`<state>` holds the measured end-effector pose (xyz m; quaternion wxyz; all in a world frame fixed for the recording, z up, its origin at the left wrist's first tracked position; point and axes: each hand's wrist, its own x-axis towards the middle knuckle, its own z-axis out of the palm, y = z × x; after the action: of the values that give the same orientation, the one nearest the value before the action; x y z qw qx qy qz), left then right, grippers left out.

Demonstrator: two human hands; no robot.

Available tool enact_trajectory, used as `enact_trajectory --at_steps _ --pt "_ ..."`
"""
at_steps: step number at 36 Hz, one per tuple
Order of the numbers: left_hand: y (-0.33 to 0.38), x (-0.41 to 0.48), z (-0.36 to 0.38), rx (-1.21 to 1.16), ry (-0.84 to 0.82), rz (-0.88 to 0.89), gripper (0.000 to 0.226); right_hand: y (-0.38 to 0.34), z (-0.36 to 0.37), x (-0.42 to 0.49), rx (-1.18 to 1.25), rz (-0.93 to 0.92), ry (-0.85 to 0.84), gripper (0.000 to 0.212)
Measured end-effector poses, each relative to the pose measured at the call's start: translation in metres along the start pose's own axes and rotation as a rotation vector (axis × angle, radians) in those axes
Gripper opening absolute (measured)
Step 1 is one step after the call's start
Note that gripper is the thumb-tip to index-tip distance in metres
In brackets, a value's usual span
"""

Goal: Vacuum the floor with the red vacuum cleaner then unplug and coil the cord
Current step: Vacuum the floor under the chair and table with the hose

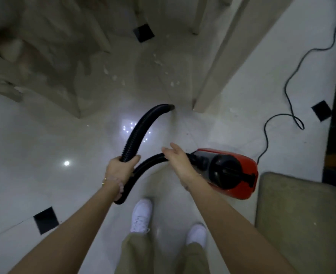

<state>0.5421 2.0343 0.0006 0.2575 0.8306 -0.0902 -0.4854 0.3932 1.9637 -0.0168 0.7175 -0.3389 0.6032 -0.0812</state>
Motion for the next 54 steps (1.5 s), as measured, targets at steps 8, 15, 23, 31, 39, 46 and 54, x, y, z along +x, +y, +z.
enact_trajectory --at_steps 8,15,23,31,39,46,54 --pt "-0.009 0.007 -0.04 -0.012 -0.337 -0.031 0.013 -0.04 0.095 0.039 0.062 -0.004 0.022 0.064" --pt "-0.002 0.027 -0.075 0.021 -0.562 0.001 0.012 -0.066 0.124 0.057 0.243 0.003 0.197 0.062" --pt "0.0 0.037 -0.076 -0.065 -0.59 0.055 0.022 -0.093 0.146 0.079 -0.017 0.029 0.007 0.042" --pt "0.007 0.059 -0.065 -0.076 -0.445 0.052 0.019 -0.101 0.165 0.119 -0.18 0.007 -0.007 0.055" --pt "0.031 0.089 -0.059 0.079 -0.409 0.074 0.019 -0.113 0.159 0.153 -0.209 0.022 -0.012 0.05" --pt "0.046 0.098 -0.056 0.016 -0.427 -0.004 0.023 -0.129 0.164 0.172 -0.298 0.042 -0.135 0.051" --pt "0.047 0.112 -0.058 -0.034 -0.378 -0.074 0.013 -0.134 0.175 0.189 -0.368 0.048 -0.123 0.053"
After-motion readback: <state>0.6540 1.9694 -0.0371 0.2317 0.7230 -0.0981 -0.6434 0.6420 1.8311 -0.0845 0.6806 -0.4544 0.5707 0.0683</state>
